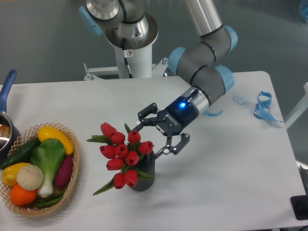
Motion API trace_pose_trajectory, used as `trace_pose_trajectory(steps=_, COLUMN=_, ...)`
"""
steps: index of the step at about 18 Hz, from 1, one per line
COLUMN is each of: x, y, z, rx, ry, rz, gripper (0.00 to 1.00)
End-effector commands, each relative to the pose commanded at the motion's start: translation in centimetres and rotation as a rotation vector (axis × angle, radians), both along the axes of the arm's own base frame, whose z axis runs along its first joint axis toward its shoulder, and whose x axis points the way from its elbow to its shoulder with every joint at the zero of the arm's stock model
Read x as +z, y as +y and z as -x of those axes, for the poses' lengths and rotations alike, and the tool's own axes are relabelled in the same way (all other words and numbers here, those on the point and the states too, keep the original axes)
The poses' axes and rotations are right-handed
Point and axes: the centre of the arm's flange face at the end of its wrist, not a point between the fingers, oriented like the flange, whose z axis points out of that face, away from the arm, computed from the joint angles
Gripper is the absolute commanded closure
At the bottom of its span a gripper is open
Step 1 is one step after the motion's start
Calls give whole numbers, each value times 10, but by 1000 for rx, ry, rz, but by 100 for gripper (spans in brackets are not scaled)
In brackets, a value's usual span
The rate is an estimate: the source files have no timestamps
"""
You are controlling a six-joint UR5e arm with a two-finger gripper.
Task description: Insert the flowers into the vase
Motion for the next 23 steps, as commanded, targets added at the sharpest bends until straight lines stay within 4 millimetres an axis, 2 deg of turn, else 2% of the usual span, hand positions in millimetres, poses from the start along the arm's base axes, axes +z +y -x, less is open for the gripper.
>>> trace_pose_trajectory(steps=2, x=20, y=-16, z=8, rx=46, ry=79, rz=59, gripper=0)
trace_pose_trajectory(steps=6, x=69, y=-64, z=18, rx=180, ry=251, rz=202, gripper=0)
trace_pose_trajectory(steps=10, x=119, y=-102, z=20, rx=298, ry=296, rz=223, gripper=0)
trace_pose_trajectory(steps=12, x=140, y=-135, z=40, rx=412, ry=279, rz=253, gripper=0)
trace_pose_trajectory(steps=13, x=154, y=-146, z=44, rx=452, ry=320, rz=295, gripper=0)
trace_pose_trajectory(steps=15, x=156, y=-157, z=50, rx=496, ry=408, rz=417, gripper=0)
trace_pose_trajectory(steps=18, x=163, y=-169, z=45, rx=448, ry=623, rz=567, gripper=0)
trace_pose_trajectory(steps=21, x=165, y=-186, z=48, rx=369, ry=711, rz=738, gripper=0)
trace_pose_trajectory(steps=23, x=167, y=-195, z=46, rx=319, ry=751, rz=786, gripper=0)
